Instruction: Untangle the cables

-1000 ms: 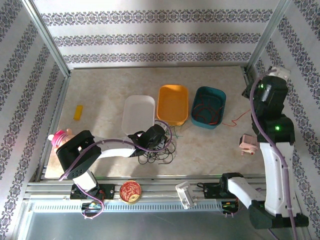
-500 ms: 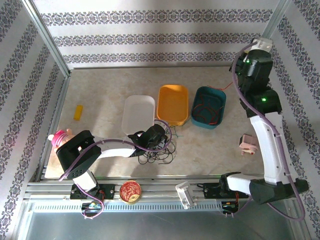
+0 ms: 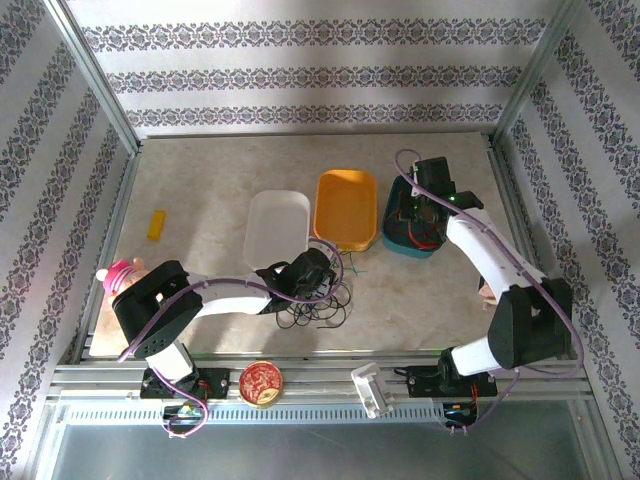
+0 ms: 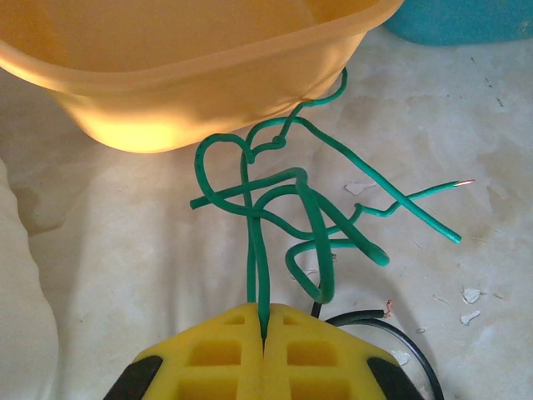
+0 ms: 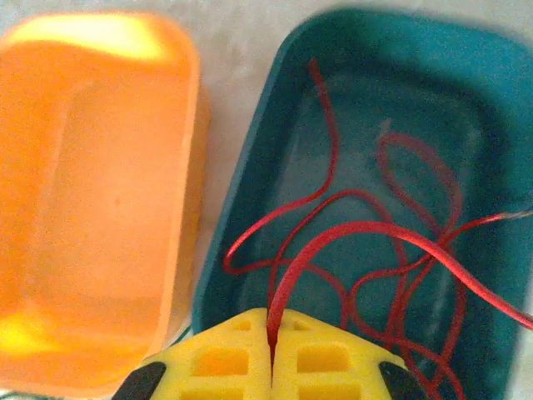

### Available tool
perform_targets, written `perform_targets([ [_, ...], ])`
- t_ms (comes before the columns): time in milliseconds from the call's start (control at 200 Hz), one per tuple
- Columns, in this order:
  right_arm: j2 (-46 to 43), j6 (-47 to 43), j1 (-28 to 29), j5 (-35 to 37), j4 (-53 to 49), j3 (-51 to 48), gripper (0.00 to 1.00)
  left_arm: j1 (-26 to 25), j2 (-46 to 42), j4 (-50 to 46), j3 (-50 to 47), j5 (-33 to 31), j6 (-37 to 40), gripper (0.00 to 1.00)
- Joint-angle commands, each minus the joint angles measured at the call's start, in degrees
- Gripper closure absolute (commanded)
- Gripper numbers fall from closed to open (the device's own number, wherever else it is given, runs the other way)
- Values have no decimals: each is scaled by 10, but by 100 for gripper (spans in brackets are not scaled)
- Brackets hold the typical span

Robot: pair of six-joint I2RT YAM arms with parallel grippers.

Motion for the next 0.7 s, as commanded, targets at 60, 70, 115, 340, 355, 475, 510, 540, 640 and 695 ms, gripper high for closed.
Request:
perform_targets([
  [60, 38, 37, -11, -91, 18, -2, 100, 5, -4, 9, 13, 1, -4, 100],
  [70, 42, 38, -11, -95, 20, 0, 100, 5, -4, 9, 14, 1, -5, 100],
  [115, 59, 37, -11, -109, 24, 10, 100, 5, -5, 8, 14, 1, -4, 100],
  [340, 136, 16, 11, -105, -11, 93, 100, 5, -7, 1, 16, -4, -3, 100],
  [355, 133, 15, 12, -97, -11, 96, 100, 5, -7, 1, 16, -4, -2, 100],
  [475, 81, 10, 18, -16, -11, 110, 100, 5, -5, -1, 21, -2, -1, 100],
  [510, 62, 4, 20, 8, -11, 113, 100, 5, -5, 0, 22, -2, -1, 100],
  [540, 46, -3, 21, 25, -8, 116, 100, 5, -4, 1, 22, -1, 0, 100],
  [640, 2, -36, 22, 49, 5, 122, 100, 5, -3, 3, 23, -1, 2, 100],
  [695, -13, -56, 22, 38, 15, 128, 100, 5, -1, 2, 25, -2, 3, 100],
])
